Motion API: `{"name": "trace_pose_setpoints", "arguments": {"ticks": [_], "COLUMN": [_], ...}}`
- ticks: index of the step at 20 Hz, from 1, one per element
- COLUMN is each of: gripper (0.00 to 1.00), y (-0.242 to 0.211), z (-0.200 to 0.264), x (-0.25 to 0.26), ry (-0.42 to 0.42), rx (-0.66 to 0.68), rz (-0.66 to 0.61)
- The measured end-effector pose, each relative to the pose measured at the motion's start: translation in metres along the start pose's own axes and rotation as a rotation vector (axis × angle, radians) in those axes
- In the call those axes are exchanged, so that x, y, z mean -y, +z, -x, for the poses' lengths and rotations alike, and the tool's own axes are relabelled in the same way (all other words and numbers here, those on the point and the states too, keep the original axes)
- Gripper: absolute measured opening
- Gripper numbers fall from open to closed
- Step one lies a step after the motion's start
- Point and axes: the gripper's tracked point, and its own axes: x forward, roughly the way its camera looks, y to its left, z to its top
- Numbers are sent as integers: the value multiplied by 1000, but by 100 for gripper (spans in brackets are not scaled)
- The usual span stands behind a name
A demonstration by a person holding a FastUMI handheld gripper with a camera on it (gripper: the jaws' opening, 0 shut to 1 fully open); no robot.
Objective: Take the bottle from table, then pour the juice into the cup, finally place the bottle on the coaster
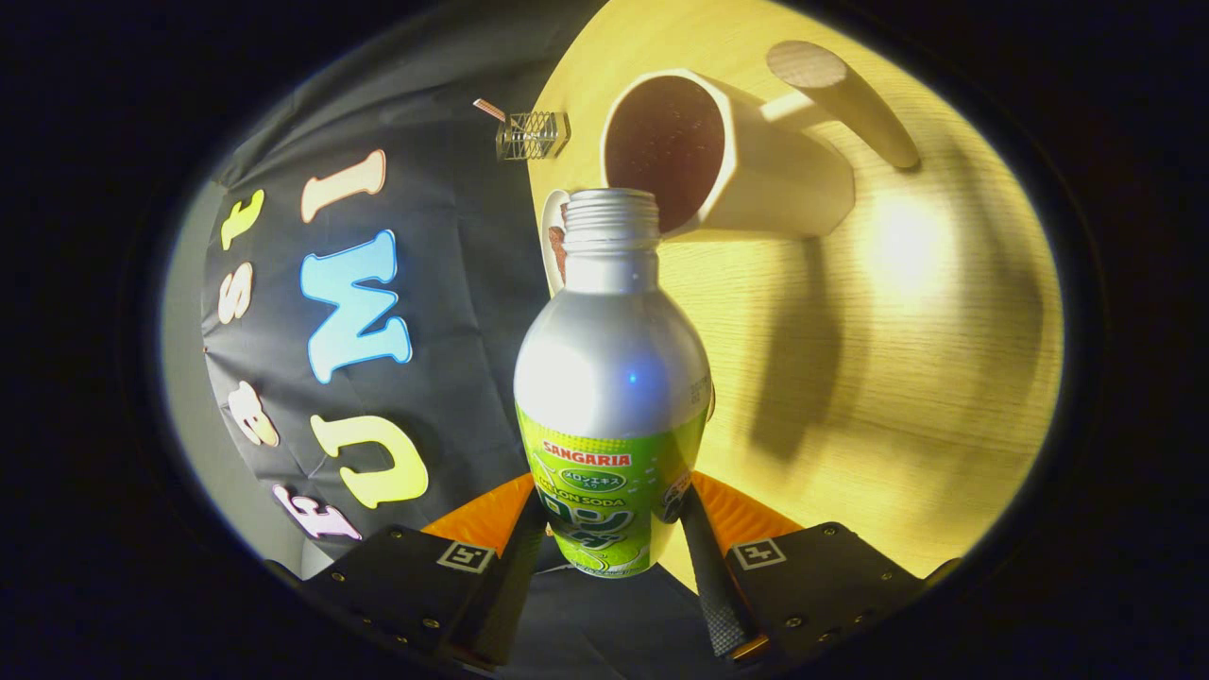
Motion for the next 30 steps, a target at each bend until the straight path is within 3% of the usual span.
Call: {"name": "trace_pose_setpoints", "arguments": {"ticks": [30], "gripper": [76], "y": [-4], "z": [3], "x": [-14], "ry": [-22], "rx": [-59], "rz": [-195]}}
